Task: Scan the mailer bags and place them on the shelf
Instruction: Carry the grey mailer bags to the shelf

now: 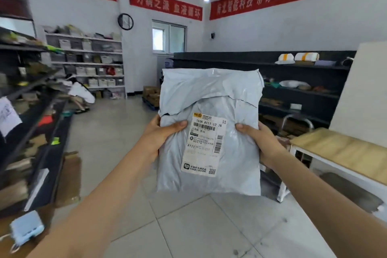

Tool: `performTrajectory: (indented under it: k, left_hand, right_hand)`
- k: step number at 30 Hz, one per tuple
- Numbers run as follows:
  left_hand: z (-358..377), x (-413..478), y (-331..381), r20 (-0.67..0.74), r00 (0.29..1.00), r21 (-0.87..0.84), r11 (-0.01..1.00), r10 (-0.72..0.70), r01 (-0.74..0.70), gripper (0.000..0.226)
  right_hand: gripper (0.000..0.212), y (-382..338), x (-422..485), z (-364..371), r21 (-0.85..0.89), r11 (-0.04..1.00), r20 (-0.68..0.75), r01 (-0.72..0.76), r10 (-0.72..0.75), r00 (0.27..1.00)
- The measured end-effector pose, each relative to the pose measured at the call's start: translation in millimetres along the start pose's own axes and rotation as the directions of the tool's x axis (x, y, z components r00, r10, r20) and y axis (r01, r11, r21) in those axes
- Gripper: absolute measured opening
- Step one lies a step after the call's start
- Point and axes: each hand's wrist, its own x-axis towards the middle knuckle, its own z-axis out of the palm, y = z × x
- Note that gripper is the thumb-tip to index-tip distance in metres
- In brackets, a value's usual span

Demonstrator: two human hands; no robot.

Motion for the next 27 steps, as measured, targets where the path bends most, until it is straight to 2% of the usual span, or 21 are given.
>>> performTrajectory:
  k: [4, 8, 12, 16, 19, 21, 22, 25, 26, 27]
  left_hand:
    - [-32.0, 69.9, 4.3, -0.122, 0.991, 0.038, 0.998, 0.049, -0.044, 0.101]
    - [-63.3, 135.6, 1.7, -0.23, 0.969, 0.077, 0.994, 0.094, -0.078, 0.112]
    - [-93.3, 194.7, -15.5, -0.333, 0.933, 0.112, 0.988, 0.137, -0.105, 0.105]
    - [-122.4, 254.5, -35.9, -0.451, 0.874, 0.138, 0.982, 0.18, -0.131, 0.074]
    - [-143.3, 297.5, -38.1, -0.538, 0.817, 0.172, 0.976, 0.205, -0.132, 0.076]
    - [-160.3, 319.8, -32.2, -0.61, 0.759, 0.196, 0.971, 0.228, -0.134, 0.071]
    - [-169.7, 327.7, -28.1, -0.642, 0.728, 0.211, 0.968, 0.242, -0.137, 0.065]
    - [-205.3, 338.7, -17.2, -0.741, 0.616, 0.257, 0.96, 0.267, -0.107, 0.07]
    - [-220.0, 339.5, -14.1, -0.768, 0.578, 0.266, 0.959, 0.274, -0.102, 0.079]
    - [-233.5, 339.3, -10.2, -0.789, 0.543, 0.277, 0.956, 0.287, -0.102, 0.087]
  right_hand:
    - [0.067, 10.9, 106.8, 23.6, -0.041, 0.999, 0.11, -0.011, 0.016, 0.994]
    - [0.065, 30.0, 204.5, 48.5, -0.026, 0.999, 0.215, -0.019, 0.024, 0.976]
    - [0.073, 67.5, 306.5, 71.5, 0.014, 0.999, 0.347, -0.047, 0.039, 0.937]
    - [0.11, 106.5, 410.0, 106.8, -0.004, 0.998, 0.489, -0.068, 0.061, 0.87]
    - [0.115, 123.1, 485.9, 143.2, 0.011, 0.993, 0.565, -0.114, 0.088, 0.82]
    - [0.11, 128.9, 526.9, 176.4, 0.023, 0.991, 0.63, -0.131, 0.087, 0.772]
    - [0.1, 131.2, 542.2, 195.2, 0.023, 0.988, 0.673, -0.151, 0.096, 0.733]
    - [0.05, 150.3, 578.0, 256.0, 0.038, 0.974, 0.786, -0.223, 0.109, 0.609]
    - [0.049, 157.8, 585.4, 278.2, 0.033, 0.969, 0.818, -0.246, 0.115, 0.563]
    - [0.057, 166.2, 593.2, 301.9, 0.034, 0.966, 0.845, -0.257, 0.11, 0.524]
